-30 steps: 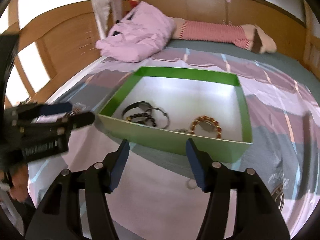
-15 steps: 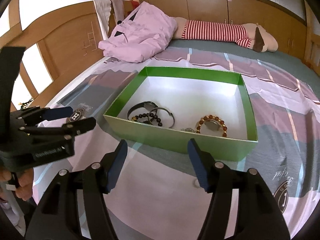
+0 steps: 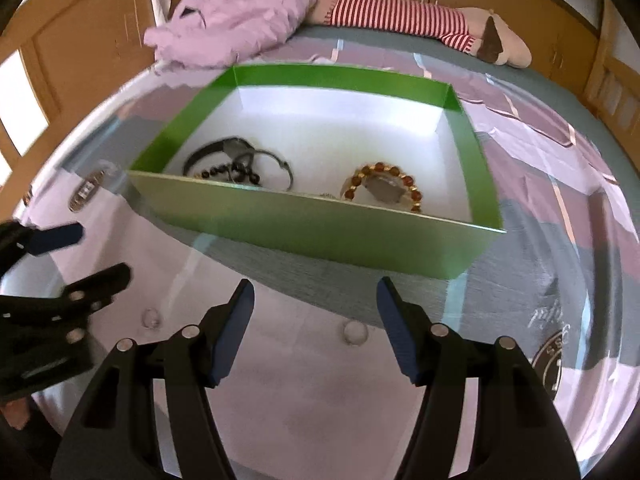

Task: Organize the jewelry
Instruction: 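Move the left tool to a plain silver ring while the right tool moves to another ring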

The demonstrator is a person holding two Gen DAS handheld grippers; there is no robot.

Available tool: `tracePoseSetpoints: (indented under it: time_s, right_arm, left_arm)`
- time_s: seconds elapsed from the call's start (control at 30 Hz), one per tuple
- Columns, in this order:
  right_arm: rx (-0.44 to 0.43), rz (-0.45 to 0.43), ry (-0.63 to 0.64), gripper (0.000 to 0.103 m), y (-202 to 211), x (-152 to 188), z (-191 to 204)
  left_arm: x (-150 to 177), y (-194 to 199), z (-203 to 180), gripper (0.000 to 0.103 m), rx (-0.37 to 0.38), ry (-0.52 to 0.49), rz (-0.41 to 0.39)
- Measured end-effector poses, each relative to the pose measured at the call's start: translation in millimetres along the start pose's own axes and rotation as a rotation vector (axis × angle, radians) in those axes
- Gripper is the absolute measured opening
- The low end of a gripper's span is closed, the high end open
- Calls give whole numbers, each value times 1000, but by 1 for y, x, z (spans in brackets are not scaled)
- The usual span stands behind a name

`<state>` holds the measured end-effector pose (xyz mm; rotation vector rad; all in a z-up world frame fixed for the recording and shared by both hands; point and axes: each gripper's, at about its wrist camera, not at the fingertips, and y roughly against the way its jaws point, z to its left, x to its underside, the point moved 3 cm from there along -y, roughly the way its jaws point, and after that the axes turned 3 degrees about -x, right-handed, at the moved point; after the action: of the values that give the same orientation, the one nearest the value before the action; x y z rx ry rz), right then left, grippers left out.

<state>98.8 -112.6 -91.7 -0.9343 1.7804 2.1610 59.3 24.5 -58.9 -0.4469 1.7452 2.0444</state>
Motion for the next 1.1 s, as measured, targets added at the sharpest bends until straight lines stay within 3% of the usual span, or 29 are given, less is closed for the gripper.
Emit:
tracePoseSetpoints:
  time_s: [0.17,0.23,0.27,0.37,0.4,0.47,0.53,0.57,0.6,0.7,0.8,0.93,1.1]
  right_arm:
    - [54,83,1,63,-28,-2,2]
    - [52,125,-22,49,-38,-2,-2]
    - [65,150,-26,34,-43,0,-4]
    - [45,209,-10,16,-43,5,-8]
    - [35,230,3,15,-40,7,-8]
    - [-1,248,-5,16,-31,11,-12]
    - [-31,206,-55,33,-15,9,-26]
    - [-25,189,-75,49,-11,7,-32]
    - [-7,163,-108,53,-7,4,-42]
    - [3,164,-159,53,-8,4,-57]
    - [27,193,-128,53,-15,8,-52]
    - [72,236,-81,53,-32,13,-44]
    - [90,243,-61,53,-36,15,-41]
  left_arm:
    - [-1,3,25,73,15,55,2]
    - [-2,2,38,75,21,97,14]
    - [-2,1,46,75,28,123,23]
    - [-2,0,59,75,52,170,40]
    - [-2,0,61,75,57,177,42]
    - [-1,0,64,76,75,185,49]
    - [2,-1,63,76,112,187,64]
    - [4,-1,59,76,136,182,74]
    - [5,-2,55,76,149,175,80]
    - [11,-6,36,76,202,140,107]
    - [17,-12,15,76,238,97,138]
    - [26,-22,-12,76,197,17,149]
    - [31,-40,-20,76,149,-1,175]
